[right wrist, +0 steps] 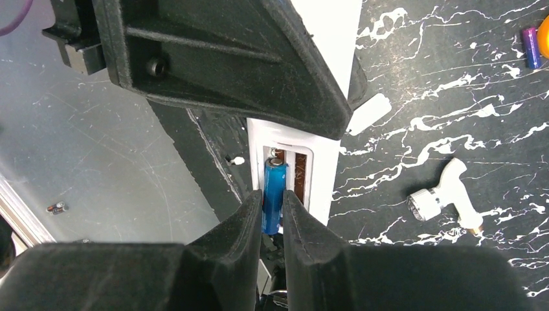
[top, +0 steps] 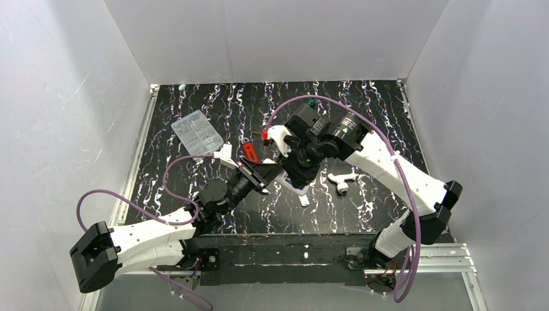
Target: Load the batteries into the remote control
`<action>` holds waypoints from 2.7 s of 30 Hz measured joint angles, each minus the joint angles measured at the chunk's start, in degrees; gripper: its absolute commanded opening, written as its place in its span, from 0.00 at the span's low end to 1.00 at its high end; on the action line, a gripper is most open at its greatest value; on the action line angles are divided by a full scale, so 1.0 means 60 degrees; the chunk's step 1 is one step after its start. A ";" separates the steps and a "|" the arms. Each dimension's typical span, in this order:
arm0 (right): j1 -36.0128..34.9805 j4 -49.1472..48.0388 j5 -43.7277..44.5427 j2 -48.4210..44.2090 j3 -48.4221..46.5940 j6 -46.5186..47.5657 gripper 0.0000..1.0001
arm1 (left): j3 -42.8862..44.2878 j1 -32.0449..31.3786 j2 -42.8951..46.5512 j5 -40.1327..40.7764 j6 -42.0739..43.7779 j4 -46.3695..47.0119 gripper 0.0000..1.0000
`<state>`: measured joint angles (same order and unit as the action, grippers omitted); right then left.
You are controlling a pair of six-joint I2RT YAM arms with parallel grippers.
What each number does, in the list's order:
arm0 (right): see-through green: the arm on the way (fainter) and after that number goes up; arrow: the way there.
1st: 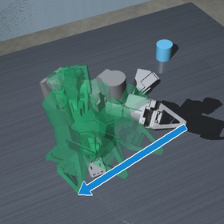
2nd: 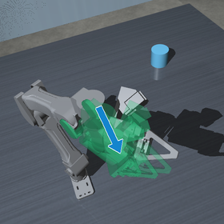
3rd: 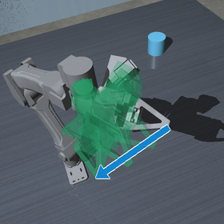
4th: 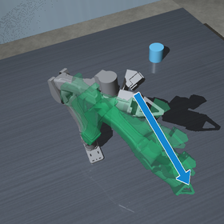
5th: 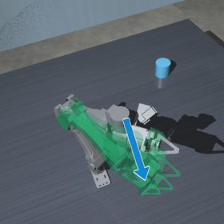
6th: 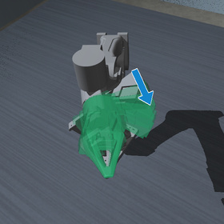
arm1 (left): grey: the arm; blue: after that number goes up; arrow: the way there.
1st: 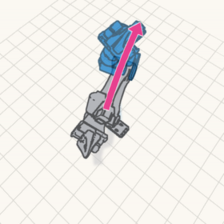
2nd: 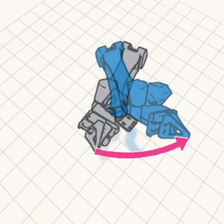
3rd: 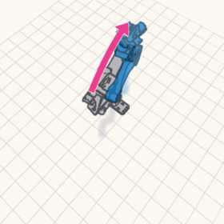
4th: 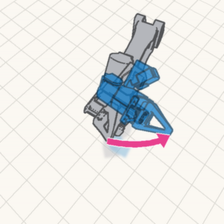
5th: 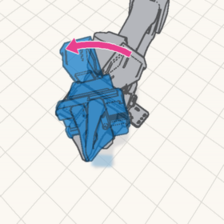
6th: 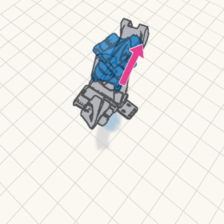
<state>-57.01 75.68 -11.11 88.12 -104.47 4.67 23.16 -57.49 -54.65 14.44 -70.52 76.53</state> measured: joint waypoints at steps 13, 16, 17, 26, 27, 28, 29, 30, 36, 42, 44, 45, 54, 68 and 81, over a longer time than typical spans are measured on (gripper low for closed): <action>0.0011 -0.0066 0.0004 0.0000 0.0073 -0.0004 0.16 | -0.0011 0.0000 -0.0007 0.0000 -0.0007 0.0058 0.00; 0.0011 -0.0080 0.0004 0.0004 0.0073 -0.0007 0.14 | -0.0011 0.0000 -0.0007 0.0000 -0.0007 0.0058 0.00; 0.0011 -0.0091 0.0004 0.0004 0.0073 -0.0007 0.13 | -0.0011 0.0000 -0.0011 0.0000 -0.0007 0.0058 0.00; 0.0044 -0.0135 -0.0022 0.0058 0.0073 -0.0036 0.08 | -0.0011 0.0000 -0.0069 -0.0004 -0.0033 0.0109 0.00; 0.0047 -0.0135 -0.0033 0.0069 0.0069 -0.0040 0.08 | -0.0011 0.0000 -0.0069 0.0000 -0.0033 0.0102 0.00; 0.0055 -0.0135 -0.0044 0.0084 0.0069 -0.0047 0.08 | -0.0011 0.0000 -0.0073 0.0000 -0.0029 0.0087 0.00; 0.0062 -0.0138 -0.0047 0.0098 0.0069 -0.0051 0.07 | -0.0011 0.0000 -0.0073 0.0000 -0.0029 0.0076 0.00; 0.0062 -0.0142 -0.0055 0.0106 0.0069 -0.0058 0.07 | -0.0011 0.0000 -0.0073 0.0000 -0.0029 0.0073 0.00; 0.0066 -0.0149 -0.0076 0.0182 0.0069 -0.0087 0.05 | -0.0011 0.0000 -0.0073 0.0000 -0.0029 0.0004 0.00; 0.0069 -0.0171 -0.0102 0.0208 0.0069 -0.0211 0.03 | -0.0011 0.0000 -0.0098 0.0000 -0.0033 -0.0004 0.00; 0.0073 -0.0175 -0.0098 0.0219 0.0069 -0.0237 0.03 | -0.0011 0.0000 -0.0127 0.0000 -0.0036 0.0018 0.00; 0.0073 -0.0175 -0.0095 0.0226 0.0069 -0.0248 0.02 | -0.0011 0.0000 -0.0142 0.0000 -0.0036 0.0040 0.00; 0.0109 -0.0211 -0.0095 0.0237 0.0069 -0.0342 0.01 | -0.0011 0.0000 -0.0186 0.0029 -0.0036 0.0109 0.00; 0.0117 -0.0335 -0.0076 0.0353 0.0051 -0.0535 0.01 | -0.0011 0.0007 -0.0200 0.0157 -0.0025 0.0087 0.00; 0.0117 -0.0594 0.0135 0.0357 0.0055 -0.0648 0.01 | -0.0011 0.0066 -0.0240 0.0280 -0.0036 0.0124 0.00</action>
<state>-56.31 72.12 -10.31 90.26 -104.14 0.78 23.09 -57.10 -56.10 16.12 -70.74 77.28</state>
